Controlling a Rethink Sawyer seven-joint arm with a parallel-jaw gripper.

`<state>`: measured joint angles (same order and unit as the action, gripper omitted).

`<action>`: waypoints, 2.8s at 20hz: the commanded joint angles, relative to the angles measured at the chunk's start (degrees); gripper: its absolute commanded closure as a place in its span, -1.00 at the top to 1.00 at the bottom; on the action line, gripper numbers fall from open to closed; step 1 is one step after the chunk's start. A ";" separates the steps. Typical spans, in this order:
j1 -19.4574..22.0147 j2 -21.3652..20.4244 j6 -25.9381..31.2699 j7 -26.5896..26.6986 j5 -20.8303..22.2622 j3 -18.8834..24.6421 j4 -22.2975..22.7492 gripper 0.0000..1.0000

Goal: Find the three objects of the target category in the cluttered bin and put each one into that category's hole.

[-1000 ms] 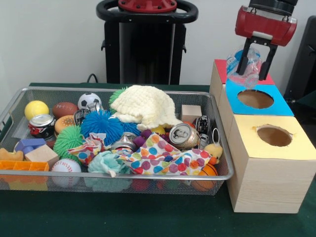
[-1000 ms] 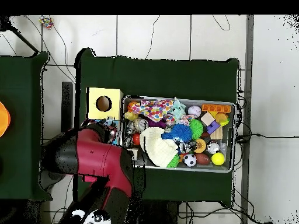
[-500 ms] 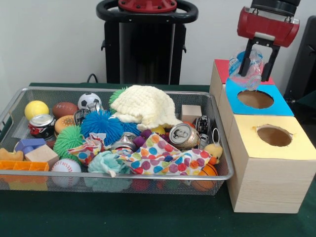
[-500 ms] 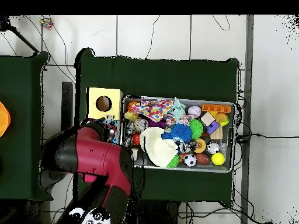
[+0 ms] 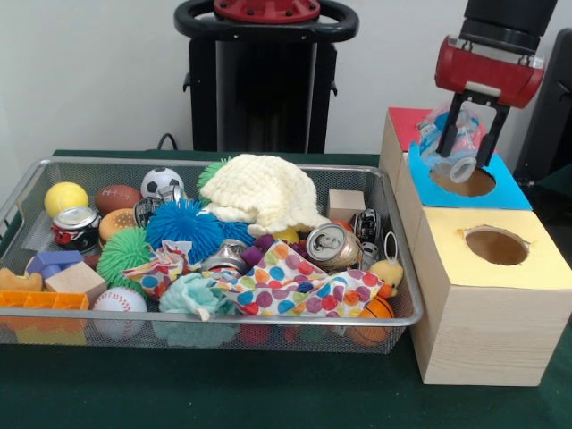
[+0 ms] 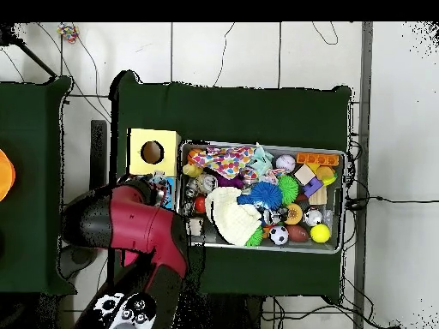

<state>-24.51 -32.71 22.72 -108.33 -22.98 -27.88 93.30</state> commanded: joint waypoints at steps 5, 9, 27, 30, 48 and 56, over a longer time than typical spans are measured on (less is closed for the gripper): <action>-0.89 6.20 -6.36 -17.87 -5.48 6.29 0.18 -1.00; -0.58 5.76 -9.30 -17.80 -5.79 7.98 2.99 -1.00; -0.22 3.63 -11.68 -17.02 -6.33 9.13 6.94 -1.00; -0.56 3.58 -12.02 -17.69 -6.65 9.01 7.48 -1.00; -2.60 4.45 -14.68 -19.68 -9.03 8.15 10.08 -1.00; -5.16 5.55 -14.63 -20.42 -11.09 6.11 10.64 -1.00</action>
<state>-28.42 -30.38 7.80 -111.07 -30.48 -25.29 98.48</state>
